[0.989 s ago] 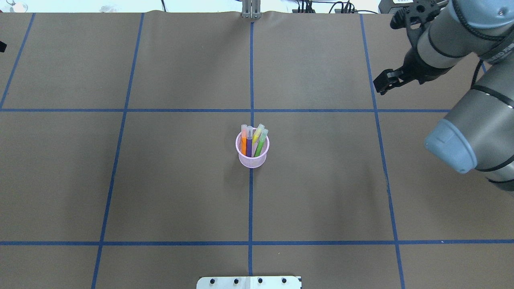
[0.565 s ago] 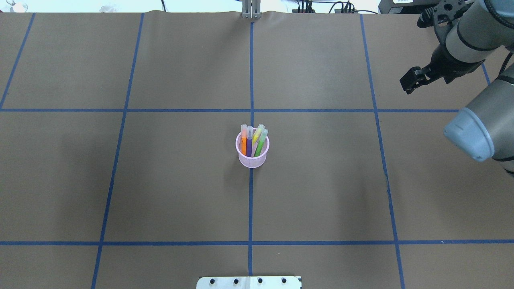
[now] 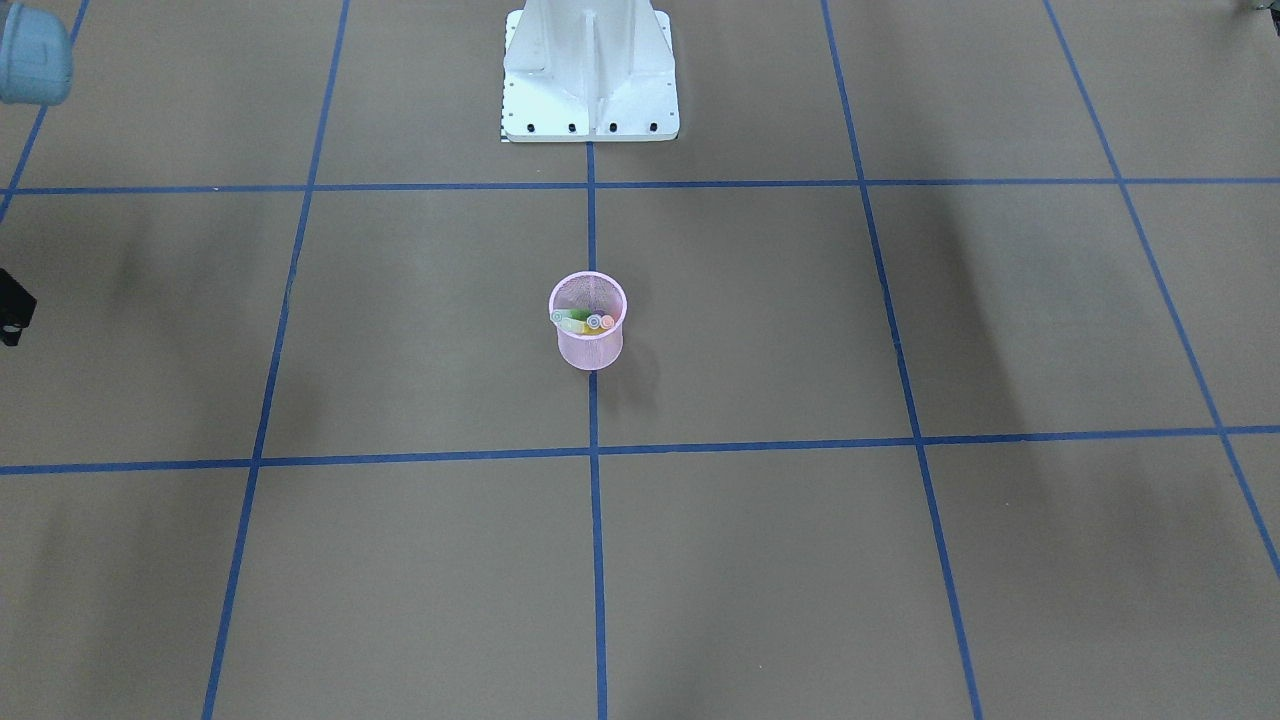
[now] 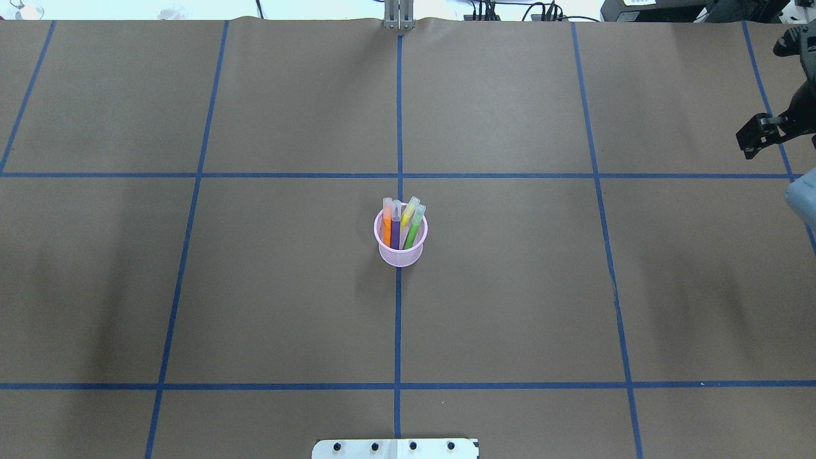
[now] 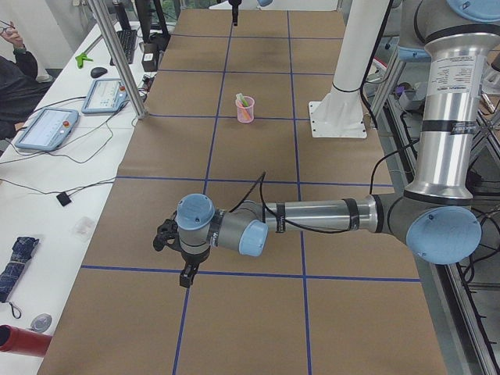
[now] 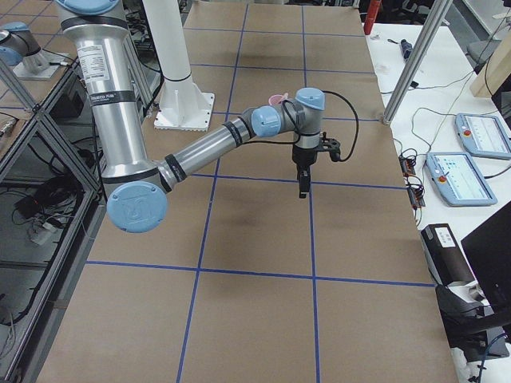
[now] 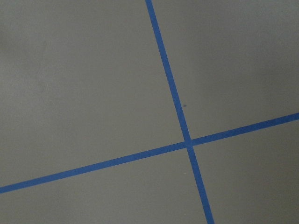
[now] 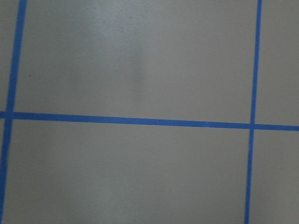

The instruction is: Collect pens into pen holder

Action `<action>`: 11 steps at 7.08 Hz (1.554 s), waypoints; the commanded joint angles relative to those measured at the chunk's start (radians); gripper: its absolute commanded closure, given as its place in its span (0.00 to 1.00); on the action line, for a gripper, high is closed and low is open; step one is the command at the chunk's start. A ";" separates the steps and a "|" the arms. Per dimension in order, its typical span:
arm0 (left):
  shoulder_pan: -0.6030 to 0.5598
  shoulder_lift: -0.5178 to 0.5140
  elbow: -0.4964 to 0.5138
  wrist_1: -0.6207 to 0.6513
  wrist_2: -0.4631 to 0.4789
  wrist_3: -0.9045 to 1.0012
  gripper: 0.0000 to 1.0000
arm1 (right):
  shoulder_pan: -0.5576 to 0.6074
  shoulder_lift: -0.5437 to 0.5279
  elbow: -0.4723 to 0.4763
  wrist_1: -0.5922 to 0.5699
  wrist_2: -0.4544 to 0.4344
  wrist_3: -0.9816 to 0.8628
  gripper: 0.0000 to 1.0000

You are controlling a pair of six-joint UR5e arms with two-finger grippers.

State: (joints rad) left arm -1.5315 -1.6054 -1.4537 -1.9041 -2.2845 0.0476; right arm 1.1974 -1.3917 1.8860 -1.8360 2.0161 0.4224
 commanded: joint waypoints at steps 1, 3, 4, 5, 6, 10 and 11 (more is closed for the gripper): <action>-0.002 -0.014 -0.014 0.075 0.000 -0.006 0.00 | 0.161 -0.001 -0.168 0.079 0.131 -0.261 0.00; -0.002 -0.028 -0.033 0.122 -0.001 -0.006 0.00 | 0.256 -0.032 -0.292 0.182 0.179 -0.318 0.00; -0.007 -0.027 -0.040 0.125 -0.004 -0.006 0.00 | 0.274 -0.079 -0.295 0.254 0.190 -0.318 0.00; -0.009 -0.019 -0.046 0.125 -0.004 -0.006 0.00 | 0.283 -0.119 -0.297 0.277 0.254 -0.318 0.00; -0.009 -0.021 -0.057 0.157 -0.006 -0.006 0.00 | 0.315 -0.139 -0.295 0.278 0.319 -0.318 0.00; -0.010 0.019 -0.160 0.249 -0.007 -0.006 0.00 | 0.340 -0.175 -0.286 0.284 0.345 -0.317 0.00; -0.010 0.019 -0.162 0.249 -0.007 -0.006 0.00 | 0.340 -0.175 -0.285 0.285 0.345 -0.315 0.00</action>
State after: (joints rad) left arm -1.5416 -1.5888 -1.6103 -1.6568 -2.2912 0.0414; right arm 1.5353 -1.5648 1.5981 -1.5522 2.3601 0.1056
